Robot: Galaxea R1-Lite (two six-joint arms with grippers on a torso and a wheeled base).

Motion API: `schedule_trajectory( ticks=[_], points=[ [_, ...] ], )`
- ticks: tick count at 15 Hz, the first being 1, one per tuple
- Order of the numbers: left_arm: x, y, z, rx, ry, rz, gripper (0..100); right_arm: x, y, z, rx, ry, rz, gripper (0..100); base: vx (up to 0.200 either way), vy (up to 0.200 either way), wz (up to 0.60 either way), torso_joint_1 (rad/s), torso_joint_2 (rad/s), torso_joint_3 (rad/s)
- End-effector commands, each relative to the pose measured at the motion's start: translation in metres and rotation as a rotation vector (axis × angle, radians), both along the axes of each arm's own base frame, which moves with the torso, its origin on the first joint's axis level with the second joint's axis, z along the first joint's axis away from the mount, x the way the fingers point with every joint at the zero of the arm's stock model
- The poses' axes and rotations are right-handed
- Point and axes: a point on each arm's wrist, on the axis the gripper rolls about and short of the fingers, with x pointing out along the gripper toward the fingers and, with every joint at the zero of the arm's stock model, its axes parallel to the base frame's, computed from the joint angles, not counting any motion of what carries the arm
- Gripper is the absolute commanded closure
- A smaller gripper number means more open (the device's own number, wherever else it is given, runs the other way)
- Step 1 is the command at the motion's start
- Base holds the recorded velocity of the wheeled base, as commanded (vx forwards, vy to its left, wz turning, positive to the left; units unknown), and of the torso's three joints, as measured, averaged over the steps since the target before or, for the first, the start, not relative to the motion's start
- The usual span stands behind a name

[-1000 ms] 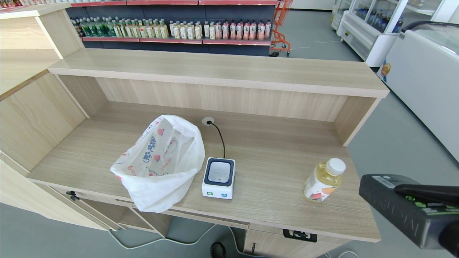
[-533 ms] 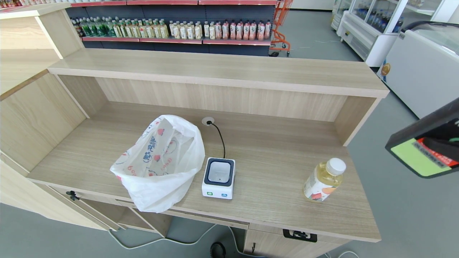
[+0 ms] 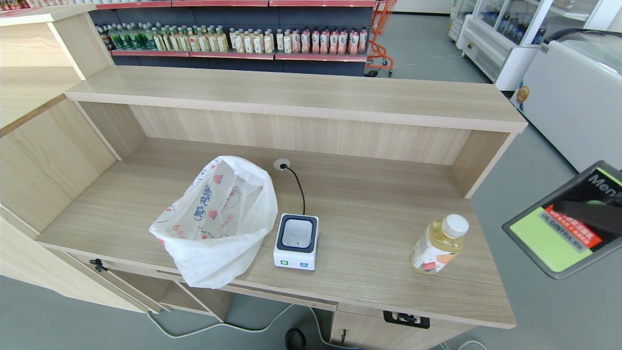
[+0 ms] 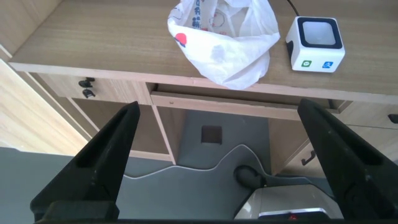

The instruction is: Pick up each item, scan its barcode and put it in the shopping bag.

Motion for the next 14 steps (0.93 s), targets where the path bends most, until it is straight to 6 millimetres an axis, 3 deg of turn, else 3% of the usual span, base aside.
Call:
schedule_trajectory(
  ticks=[1,11,14],
  points=[
    [0.0001,0.0000,0.0000,0.000,0.002,0.000,0,0.0053,0.0033,-0.0149,-0.011,0.052,0.019,100,0.000,0.000,0.00,0.000,0.00,0.000],
    [0.0001,0.0000,0.0000,0.007,0.002,0.000,0,0.0050,0.0038,-0.0215,-0.005,0.079,0.028,100,0.000,0.000,0.00,0.000,0.00,0.000],
    [0.0001,0.0000,0.0000,0.005,0.002,0.000,0,0.0066,0.0049,-0.0204,-0.004,0.080,0.034,100,0.000,0.200,0.00,-0.002,0.00,0.004]
  ],
)
